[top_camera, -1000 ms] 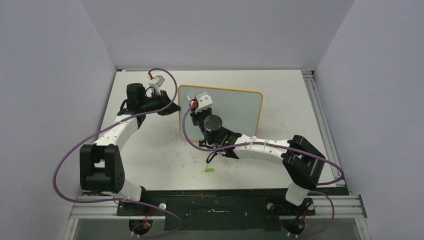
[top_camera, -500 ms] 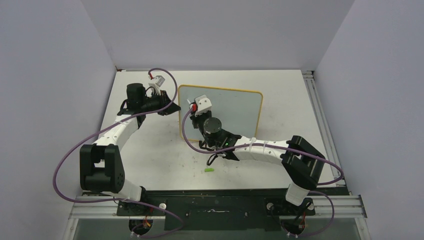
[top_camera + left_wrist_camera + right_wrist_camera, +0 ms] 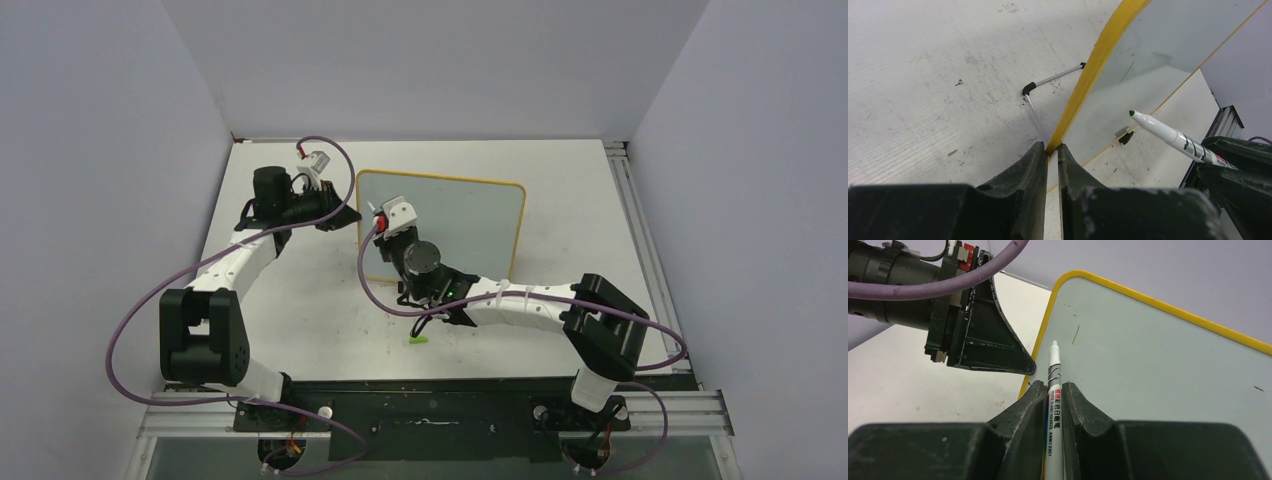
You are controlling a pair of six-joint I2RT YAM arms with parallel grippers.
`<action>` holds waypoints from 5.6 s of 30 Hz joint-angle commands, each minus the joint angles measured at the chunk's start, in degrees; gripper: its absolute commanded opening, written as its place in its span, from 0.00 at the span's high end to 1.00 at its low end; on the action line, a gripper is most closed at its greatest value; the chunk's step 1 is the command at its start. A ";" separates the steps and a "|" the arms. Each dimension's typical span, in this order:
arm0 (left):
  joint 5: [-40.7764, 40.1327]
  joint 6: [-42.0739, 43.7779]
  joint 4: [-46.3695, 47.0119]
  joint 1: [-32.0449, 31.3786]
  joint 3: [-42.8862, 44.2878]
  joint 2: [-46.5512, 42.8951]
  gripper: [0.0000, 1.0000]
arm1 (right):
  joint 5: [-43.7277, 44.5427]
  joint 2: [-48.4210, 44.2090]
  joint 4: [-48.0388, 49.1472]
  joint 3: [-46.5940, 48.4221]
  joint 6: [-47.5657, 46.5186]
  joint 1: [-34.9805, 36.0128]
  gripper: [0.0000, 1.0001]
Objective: Write a sentence on the whiteboard
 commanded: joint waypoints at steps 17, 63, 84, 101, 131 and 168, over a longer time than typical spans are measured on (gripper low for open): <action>1.89 0.18 -0.24 -1.39 2.50 0.38 0.92 | -1.83 0.46 4.75 5.76 -1.01 -2.44 0.95; 1.72 0.27 -0.41 -1.39 2.51 0.44 0.93 | 2.34 -1.46 5.97 0.50 -2.28 -1.39 0.95; 1.72 0.36 -0.51 -1.48 2.58 0.40 0.94 | 4.31 -1.84 9.22 1.21 -3.50 -2.39 0.95; 1.69 0.54 -0.71 -1.60 2.61 0.37 0.94 | 3.90 -1.29 8.43 1.20 -2.77 -3.12 0.95; 1.81 0.54 -0.79 -1.65 2.66 0.30 0.94 | 3.43 1.13 6.77 1.01 -1.97 -0.96 0.95; 1.81 0.62 -0.77 -1.65 2.75 0.18 0.94 | 5.88 1.06 7.80 2.70 -2.59 -2.82 0.95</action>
